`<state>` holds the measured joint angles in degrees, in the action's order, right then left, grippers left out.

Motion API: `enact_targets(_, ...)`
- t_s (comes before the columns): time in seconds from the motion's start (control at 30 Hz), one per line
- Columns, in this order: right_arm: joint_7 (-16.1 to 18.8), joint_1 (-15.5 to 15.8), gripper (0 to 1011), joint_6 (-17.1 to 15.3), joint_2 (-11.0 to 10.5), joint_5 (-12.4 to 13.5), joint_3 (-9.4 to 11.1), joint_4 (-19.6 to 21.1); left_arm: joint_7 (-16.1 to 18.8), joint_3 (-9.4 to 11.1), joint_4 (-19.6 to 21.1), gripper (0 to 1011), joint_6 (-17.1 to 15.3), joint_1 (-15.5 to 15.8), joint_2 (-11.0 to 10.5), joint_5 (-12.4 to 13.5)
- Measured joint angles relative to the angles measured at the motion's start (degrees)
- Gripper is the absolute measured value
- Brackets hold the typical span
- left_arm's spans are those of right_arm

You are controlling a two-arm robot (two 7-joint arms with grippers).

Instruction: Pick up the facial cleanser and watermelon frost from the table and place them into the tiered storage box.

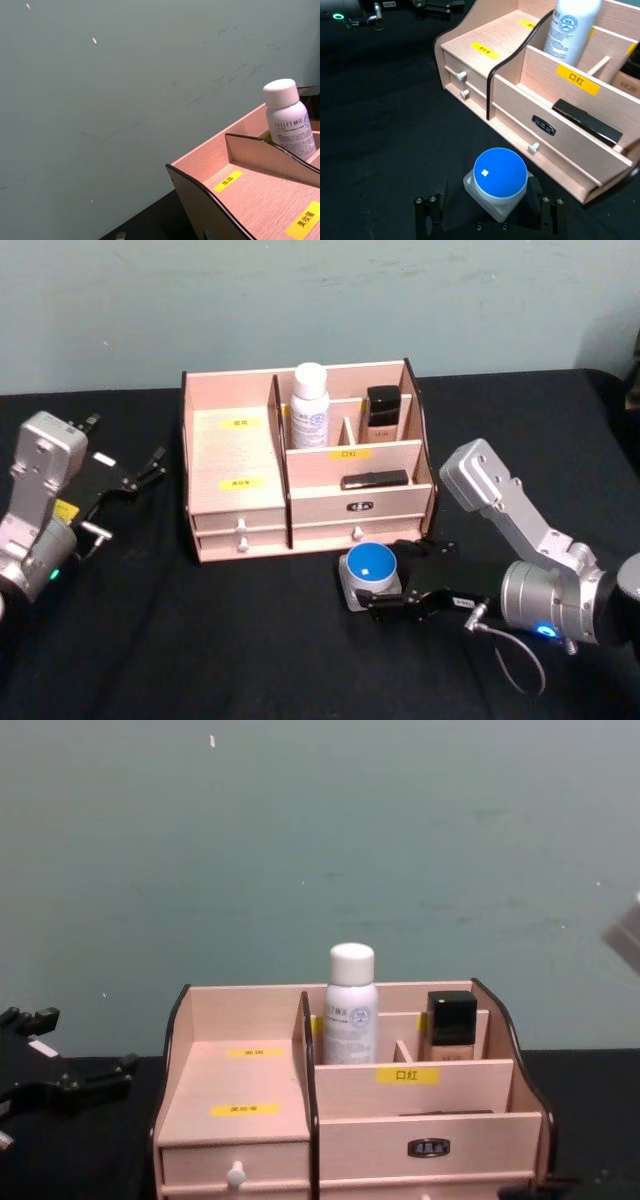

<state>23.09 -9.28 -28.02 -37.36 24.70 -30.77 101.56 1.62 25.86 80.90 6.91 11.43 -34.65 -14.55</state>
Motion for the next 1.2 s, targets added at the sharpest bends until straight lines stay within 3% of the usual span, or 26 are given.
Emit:
enact_targets(0.37,0.9,-1.5,1000,0.4,1.9,-3.2,-1.0,-2.2,0.0,0.0,0.0,1010,0.0,0.0,0.0,0.0)
enact_targets(1.2,2.0,-1.6,1000,0.5,4.7,-7.0,0.4,-4.3,0.0,0.0,0.0,1010,0.0,0.0,0.0,0.0)
